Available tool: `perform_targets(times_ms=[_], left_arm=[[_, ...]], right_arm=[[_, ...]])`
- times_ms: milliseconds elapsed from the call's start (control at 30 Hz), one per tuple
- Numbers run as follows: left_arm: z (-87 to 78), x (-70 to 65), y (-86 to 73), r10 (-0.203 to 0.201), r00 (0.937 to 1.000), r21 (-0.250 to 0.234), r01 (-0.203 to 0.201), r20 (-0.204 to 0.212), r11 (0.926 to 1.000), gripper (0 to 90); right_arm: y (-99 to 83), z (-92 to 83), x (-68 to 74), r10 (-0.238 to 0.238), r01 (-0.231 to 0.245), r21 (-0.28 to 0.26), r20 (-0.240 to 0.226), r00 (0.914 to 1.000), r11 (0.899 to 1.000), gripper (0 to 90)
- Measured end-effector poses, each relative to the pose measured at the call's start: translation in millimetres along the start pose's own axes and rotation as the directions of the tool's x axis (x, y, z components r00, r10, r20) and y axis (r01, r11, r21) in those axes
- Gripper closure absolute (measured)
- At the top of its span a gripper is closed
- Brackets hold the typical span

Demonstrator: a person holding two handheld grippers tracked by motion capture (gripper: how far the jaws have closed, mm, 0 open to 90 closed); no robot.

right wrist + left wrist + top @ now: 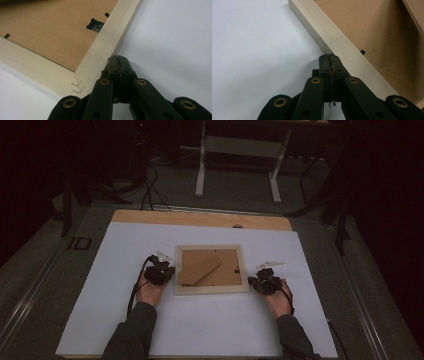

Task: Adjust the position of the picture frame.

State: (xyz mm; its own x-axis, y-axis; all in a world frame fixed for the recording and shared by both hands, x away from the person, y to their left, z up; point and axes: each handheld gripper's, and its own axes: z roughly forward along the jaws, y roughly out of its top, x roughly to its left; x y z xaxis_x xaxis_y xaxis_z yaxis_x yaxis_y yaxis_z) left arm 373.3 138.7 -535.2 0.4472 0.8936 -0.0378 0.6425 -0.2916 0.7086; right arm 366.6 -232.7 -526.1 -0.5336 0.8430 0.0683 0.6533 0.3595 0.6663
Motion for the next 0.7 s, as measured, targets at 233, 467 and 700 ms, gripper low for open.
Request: perform_targets(times_ms=[233, 467, 700], left_arm=[[0.3, 2.4, -0.1, -0.023, 0.9997, -0.003, 0.023, 0.008, 0.9997, 90.0], [-11.3, 1.4, -6.9, -0.038, 0.9979, 0.041, 0.036, 0.052, 0.9985, 90.0], [-24.7, -7.3, -22.6, -0.06, 0.9956, 0.032, 0.058, 0.073, 0.9978, 90.0]], right_arm=[[-3.1, -1.4, 5.0, -0.005, 0.005, -0.005, 0.002, 1.0, 1.0, 90.0], [-3.9, -0.8, 6.8, -0.006, 0.006, -0.01, -0.011, 0.9999, 1.0, 90.0], [-2.7, 0.8, 5.9, 0.004, -0.004, -0.014, -0.012, 0.9999, 1.0, 90.0]])
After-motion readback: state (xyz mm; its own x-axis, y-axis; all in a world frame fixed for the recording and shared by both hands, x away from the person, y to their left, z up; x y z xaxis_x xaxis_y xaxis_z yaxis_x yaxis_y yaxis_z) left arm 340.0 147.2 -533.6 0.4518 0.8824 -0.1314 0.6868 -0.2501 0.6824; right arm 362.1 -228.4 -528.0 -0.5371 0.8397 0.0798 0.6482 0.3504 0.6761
